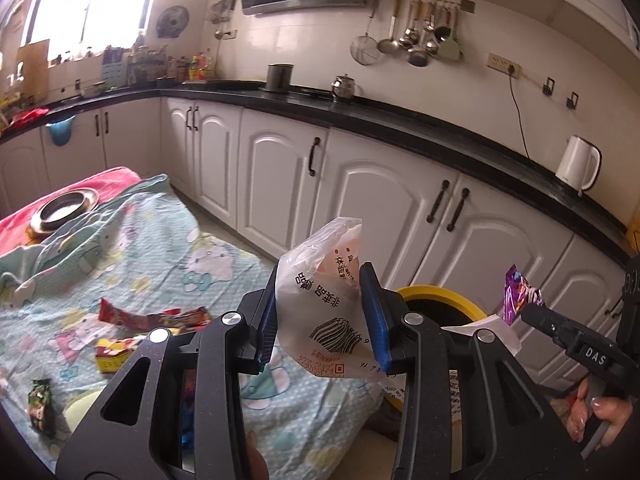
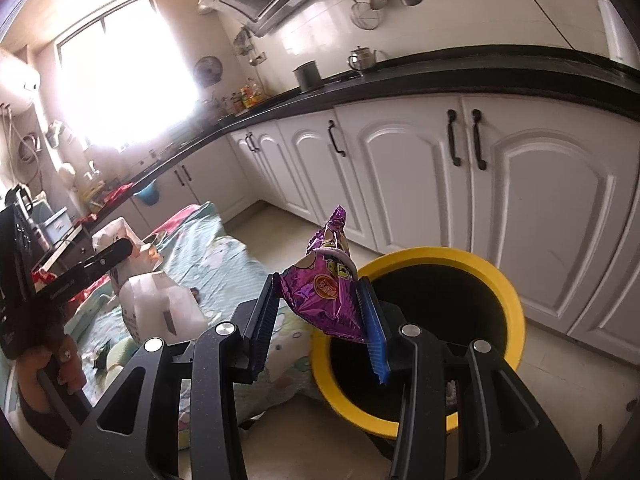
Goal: Collect trash
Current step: 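Carry the white mesh bag and purple wrapper over the yellow bin, then open both grippers to drop the items into the bin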
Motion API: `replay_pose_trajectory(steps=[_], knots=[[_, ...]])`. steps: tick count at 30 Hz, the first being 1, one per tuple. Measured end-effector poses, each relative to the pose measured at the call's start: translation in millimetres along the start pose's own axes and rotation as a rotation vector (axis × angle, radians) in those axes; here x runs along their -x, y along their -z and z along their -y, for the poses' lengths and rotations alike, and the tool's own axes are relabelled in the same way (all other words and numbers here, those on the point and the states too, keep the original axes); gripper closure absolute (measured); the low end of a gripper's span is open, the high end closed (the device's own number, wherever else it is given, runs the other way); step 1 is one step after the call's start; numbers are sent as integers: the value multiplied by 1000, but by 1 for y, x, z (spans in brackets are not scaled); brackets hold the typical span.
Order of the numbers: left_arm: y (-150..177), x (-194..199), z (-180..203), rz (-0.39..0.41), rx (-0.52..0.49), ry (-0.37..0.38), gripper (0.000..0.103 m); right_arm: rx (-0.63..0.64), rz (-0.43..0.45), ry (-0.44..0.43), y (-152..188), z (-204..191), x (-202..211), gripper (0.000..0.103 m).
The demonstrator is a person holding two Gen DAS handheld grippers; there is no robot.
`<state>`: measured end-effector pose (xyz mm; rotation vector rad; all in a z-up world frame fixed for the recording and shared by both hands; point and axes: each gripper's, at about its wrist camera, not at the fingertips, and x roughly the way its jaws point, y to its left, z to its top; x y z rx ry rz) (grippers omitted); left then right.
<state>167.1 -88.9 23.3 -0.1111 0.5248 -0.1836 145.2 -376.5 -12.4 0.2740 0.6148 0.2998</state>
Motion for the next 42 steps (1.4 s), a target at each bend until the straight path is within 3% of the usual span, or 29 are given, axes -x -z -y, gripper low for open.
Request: replay_pose_trajectory(steps=[22,42], knots=[[27,-54,68,-70,-124,35,72,-113,-4,98,8,54,1,65],[50,-109,100,-159,-199,11,71,-154,-98,128,28,75,-22,65]])
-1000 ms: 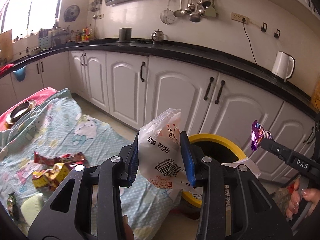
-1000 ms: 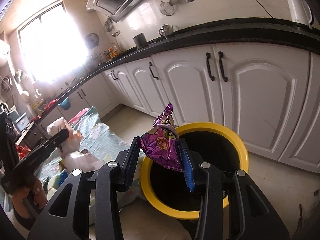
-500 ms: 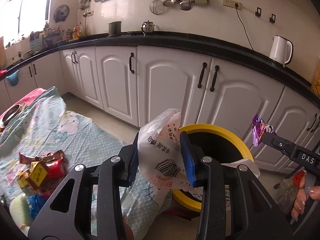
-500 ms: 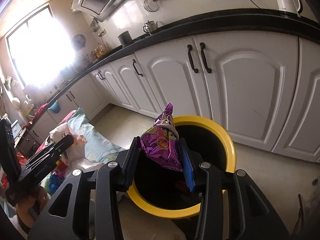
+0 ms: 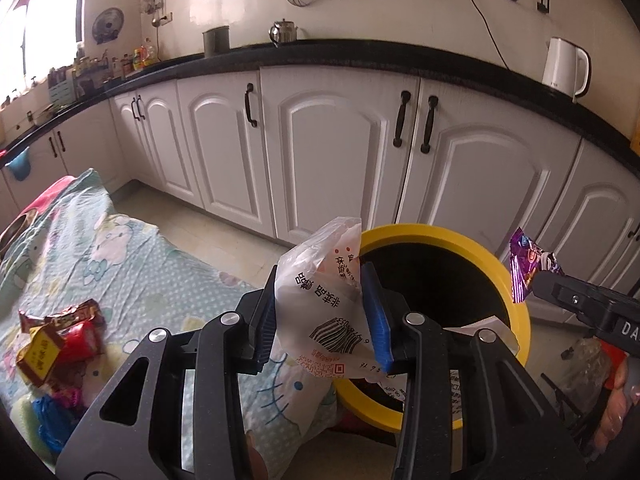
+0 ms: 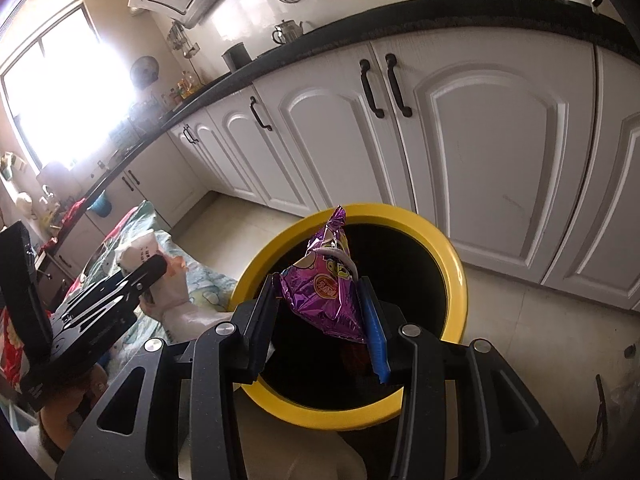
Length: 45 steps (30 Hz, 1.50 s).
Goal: Collect trash
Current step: 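Open both grippers to drop the items into the bin, then move both tools back over the remaining trash on the bed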
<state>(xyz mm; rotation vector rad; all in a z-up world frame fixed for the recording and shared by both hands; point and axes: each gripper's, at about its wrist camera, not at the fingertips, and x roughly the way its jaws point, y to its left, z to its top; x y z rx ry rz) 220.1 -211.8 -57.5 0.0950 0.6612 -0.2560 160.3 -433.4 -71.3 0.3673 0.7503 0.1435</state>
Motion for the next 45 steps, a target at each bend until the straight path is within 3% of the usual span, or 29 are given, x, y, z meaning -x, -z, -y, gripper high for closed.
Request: replay_pose_trajectory(steps=[15,17,28,45], knots=[[-7,-26,11,-45,-10,7,67,-15,-30,30,6,8,-12,60],[-8,-26,10,-45,-2,10,57,-21,-29,36,6,9,-12,52],[-5,-7,-21,-34,96,2,12,-35,9,73,6,12,-3,41],[-1,62,-67,81,184,-50,11,73,82,48,2,-29,17,30]])
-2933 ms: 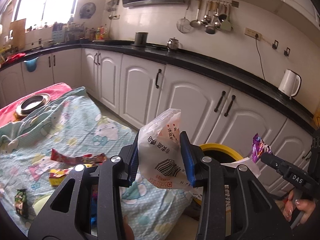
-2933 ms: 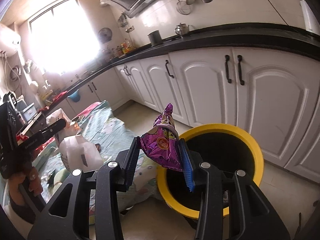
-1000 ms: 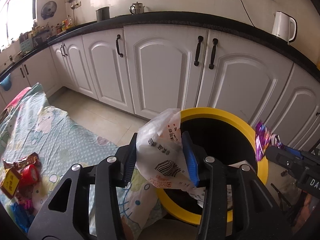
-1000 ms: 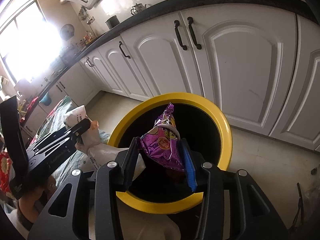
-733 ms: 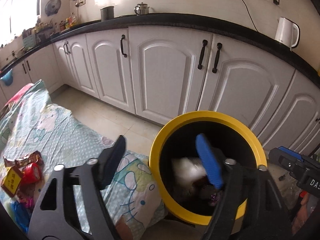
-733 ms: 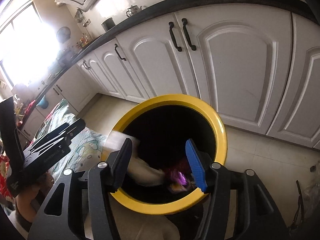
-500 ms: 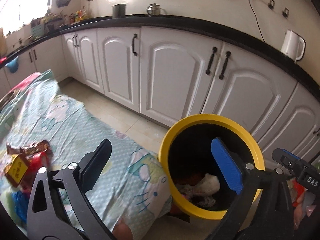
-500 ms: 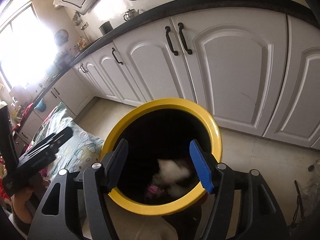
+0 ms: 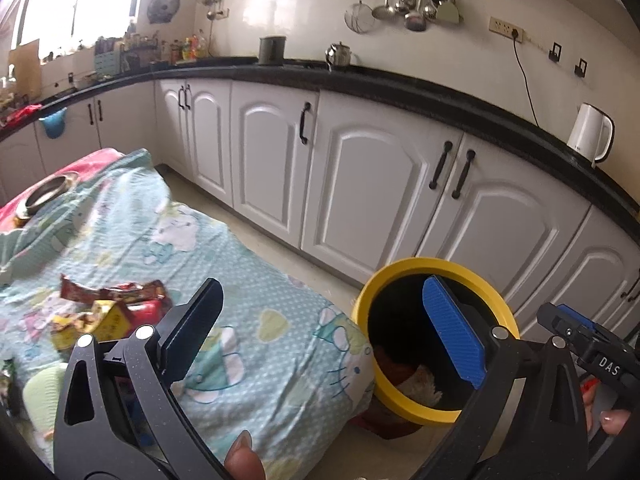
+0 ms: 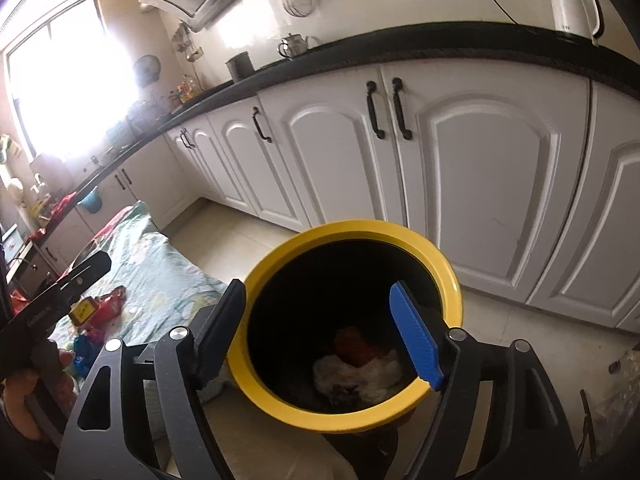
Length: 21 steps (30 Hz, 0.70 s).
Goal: Collect trash
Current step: 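Move both tools back over the remaining trash on the bed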
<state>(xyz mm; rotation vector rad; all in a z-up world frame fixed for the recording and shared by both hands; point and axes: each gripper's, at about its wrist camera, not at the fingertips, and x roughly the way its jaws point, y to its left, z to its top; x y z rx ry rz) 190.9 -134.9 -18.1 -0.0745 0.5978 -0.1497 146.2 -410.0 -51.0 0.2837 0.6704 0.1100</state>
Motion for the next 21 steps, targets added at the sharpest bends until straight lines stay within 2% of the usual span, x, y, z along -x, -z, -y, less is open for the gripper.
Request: replay_pose_trajectory(steps=[21], knots=[[-3,65,-50,127,38,-81,11,118,59,-88,-2,-61,17,25]])
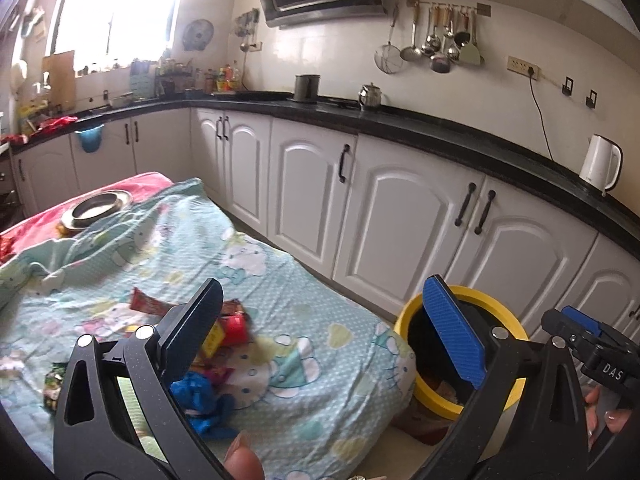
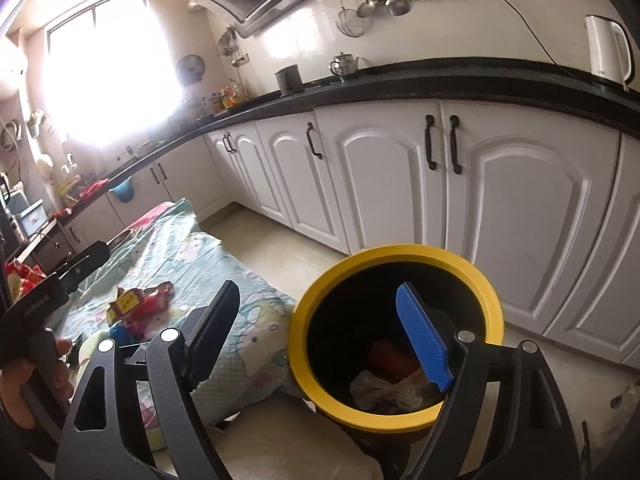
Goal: Collect trash
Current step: 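Move both tools back over the remaining trash on the bed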
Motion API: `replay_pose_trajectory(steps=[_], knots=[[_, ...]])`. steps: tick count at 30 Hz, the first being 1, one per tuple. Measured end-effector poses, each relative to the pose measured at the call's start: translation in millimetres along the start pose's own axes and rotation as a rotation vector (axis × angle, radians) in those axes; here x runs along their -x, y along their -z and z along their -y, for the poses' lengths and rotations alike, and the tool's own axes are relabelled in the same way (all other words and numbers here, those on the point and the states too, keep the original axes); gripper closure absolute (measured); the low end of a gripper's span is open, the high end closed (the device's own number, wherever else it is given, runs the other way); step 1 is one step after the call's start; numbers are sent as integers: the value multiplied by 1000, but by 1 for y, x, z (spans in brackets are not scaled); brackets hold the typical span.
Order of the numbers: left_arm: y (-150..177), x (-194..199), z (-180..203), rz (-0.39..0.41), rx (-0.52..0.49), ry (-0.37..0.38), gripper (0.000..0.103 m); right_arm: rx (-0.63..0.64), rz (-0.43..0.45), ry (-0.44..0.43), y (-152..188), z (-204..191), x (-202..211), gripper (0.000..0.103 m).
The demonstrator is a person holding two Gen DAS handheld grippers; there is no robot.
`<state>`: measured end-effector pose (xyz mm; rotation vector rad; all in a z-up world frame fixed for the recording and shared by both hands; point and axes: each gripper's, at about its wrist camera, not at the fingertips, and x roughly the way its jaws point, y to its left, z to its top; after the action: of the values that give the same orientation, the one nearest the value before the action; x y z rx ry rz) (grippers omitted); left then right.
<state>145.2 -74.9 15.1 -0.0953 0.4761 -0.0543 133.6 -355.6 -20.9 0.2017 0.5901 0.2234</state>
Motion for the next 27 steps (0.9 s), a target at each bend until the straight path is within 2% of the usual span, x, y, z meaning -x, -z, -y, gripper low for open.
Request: replay_pose_trajectory(steps=[13,27], knots=[[5,20,-36,37,35,-64,11,76,6,-56,1,-43,-3,24],[18,36,-81,37,80,-140,11,176,-20,-166,7,-104,-19,24]])
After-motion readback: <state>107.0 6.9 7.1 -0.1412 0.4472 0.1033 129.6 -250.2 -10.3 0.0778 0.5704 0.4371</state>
